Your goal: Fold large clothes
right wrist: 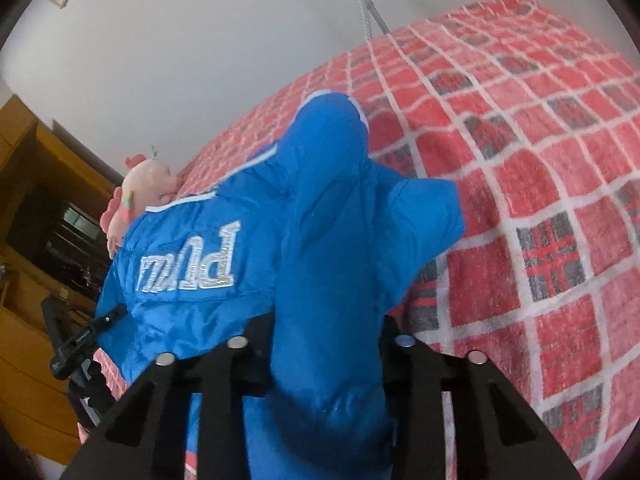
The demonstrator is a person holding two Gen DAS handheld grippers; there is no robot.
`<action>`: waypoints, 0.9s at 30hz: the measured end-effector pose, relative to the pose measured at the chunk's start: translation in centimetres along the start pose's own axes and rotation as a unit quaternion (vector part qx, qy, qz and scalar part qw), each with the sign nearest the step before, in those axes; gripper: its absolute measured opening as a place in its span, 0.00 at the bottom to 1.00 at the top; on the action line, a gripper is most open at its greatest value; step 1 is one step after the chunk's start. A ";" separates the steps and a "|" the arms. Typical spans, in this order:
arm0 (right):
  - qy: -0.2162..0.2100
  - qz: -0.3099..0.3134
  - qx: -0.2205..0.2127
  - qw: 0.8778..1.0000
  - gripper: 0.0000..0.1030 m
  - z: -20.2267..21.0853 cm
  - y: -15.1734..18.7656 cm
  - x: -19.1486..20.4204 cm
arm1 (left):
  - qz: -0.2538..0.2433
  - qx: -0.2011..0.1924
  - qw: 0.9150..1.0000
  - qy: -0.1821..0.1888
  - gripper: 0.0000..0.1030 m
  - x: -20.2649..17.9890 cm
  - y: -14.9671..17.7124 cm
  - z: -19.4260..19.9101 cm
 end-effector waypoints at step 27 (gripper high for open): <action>-0.052 0.093 -0.061 0.992 0.23 18.7 12.8 6.3 | -0.082 -0.052 0.994 0.052 0.15 -6.7 10.9 19.0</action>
Point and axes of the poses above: each gripper's, at about its wrist camera, not at the fingertips, and z roughly against the way its jaws point, x to its left, y to its underside, the point moved 2 cm from there along -z, roughly the way its jaws point, and after that the axes turned 7 degrees about y, right-handed, at the moved point
